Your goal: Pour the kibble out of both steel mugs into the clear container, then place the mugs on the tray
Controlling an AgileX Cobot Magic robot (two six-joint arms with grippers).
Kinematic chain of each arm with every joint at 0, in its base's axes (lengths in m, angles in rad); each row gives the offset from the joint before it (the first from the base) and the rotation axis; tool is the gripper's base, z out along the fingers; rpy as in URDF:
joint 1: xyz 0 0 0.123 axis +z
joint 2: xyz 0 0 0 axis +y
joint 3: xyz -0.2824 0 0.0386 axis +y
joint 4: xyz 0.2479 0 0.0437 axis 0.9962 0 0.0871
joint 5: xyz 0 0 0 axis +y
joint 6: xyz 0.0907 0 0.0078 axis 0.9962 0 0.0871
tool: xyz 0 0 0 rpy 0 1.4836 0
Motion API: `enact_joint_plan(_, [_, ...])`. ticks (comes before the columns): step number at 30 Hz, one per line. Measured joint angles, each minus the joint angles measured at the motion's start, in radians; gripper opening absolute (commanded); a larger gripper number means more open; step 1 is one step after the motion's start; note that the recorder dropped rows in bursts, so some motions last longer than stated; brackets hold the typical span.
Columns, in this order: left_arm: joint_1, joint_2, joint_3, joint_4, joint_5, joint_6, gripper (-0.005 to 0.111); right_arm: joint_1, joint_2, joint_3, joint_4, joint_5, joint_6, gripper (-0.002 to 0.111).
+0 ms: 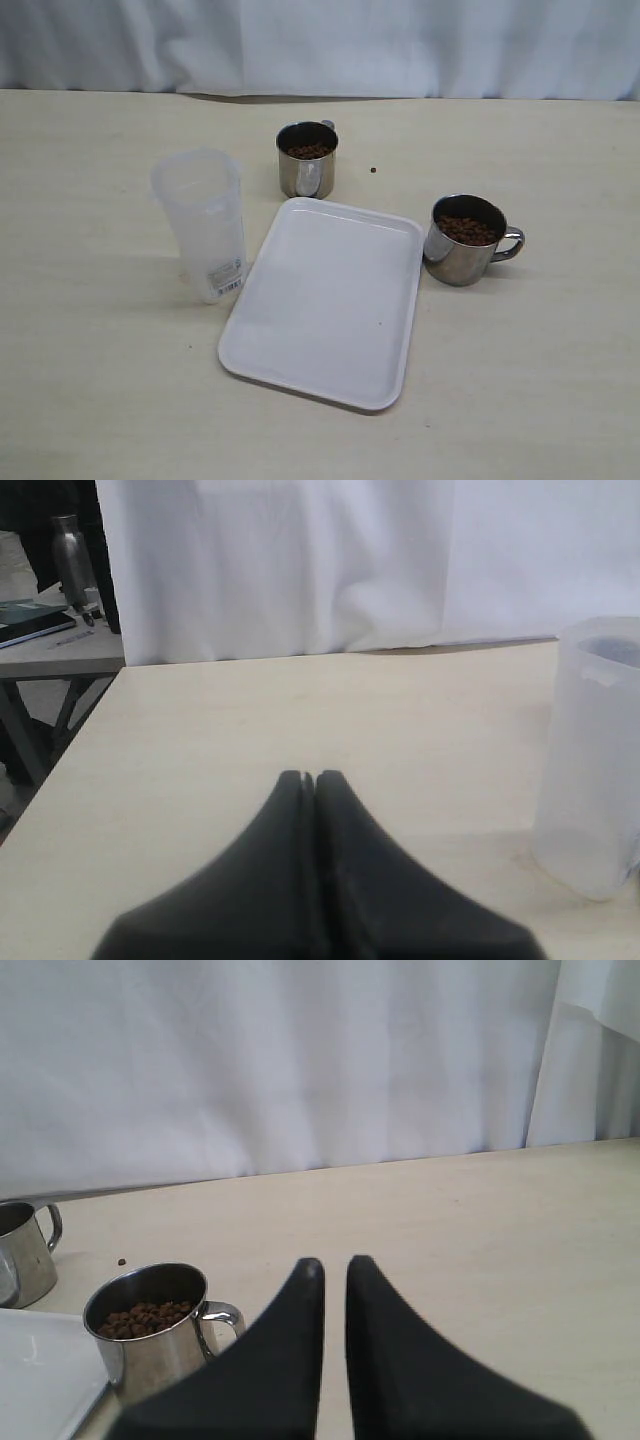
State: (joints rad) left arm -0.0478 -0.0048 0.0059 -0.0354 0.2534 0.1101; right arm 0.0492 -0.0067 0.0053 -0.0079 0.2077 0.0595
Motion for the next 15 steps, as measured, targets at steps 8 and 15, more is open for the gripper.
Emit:
enact_joint_plan(8, [0.0,0.0,0.0,0.0,0.0,0.0,0.0,0.0,0.0,0.0,0.0,0.0,0.0,0.006])
enact_joint_plan(15, [0.0,0.0,0.0,0.0,0.0,0.0,0.0,0.0,0.0,0.0,0.0,-0.014,0.0,0.006])
